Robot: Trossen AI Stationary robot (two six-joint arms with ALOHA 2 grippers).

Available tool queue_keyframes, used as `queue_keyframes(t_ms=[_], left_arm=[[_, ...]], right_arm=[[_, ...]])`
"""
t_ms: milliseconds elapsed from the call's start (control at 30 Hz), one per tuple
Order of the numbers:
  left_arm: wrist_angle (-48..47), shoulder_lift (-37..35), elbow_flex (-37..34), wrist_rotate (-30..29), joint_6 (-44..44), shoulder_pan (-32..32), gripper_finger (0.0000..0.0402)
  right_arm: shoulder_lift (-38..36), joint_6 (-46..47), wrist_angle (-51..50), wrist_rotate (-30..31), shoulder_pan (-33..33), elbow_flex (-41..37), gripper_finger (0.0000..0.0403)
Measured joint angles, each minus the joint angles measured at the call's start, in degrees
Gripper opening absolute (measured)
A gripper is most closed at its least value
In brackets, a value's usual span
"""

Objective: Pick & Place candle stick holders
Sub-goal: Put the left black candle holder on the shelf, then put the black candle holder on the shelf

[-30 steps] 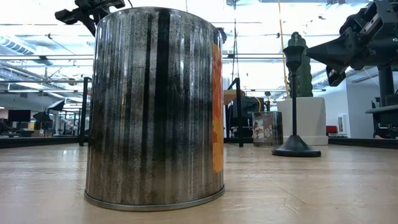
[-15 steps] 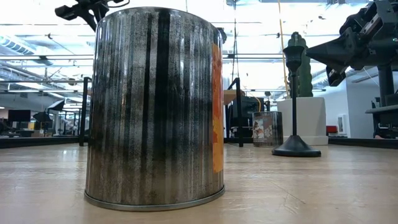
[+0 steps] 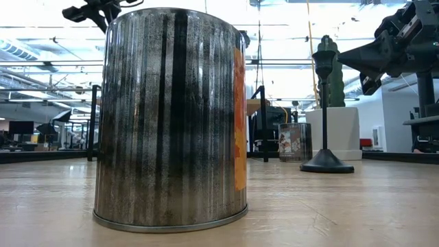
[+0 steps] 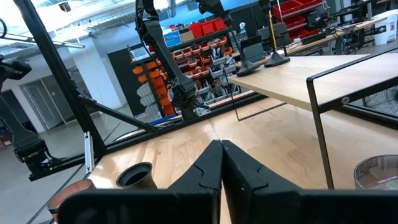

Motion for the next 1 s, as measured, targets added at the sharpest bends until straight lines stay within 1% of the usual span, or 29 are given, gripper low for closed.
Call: queue_keyframes(t_ms=[367,500,800,1000], left_arm=[[1.5,-0.1,0.0,1.2,-0.4,0.0,0.0058],[4.7,-1.0,0.0,2.4,-0.4,0.4,0.0058],[5.1,-3.1,0.1,2.7,-0.7,1.8,0.0058],[4.9,-4.3,5.5,2.7,-0.1,1.7,0.0058]], right_arm=[[0.0,0.0,0.0,0.0,0.0,0.0,0.0],[0.0,0.0,0.0,0.0,0.0,0.0,0.0],[0.0,0.0,0.4,0.0,0.0,0.0,0.0],[0.0,0.0,0.6,0.0,0.0,0.0,0.0]])
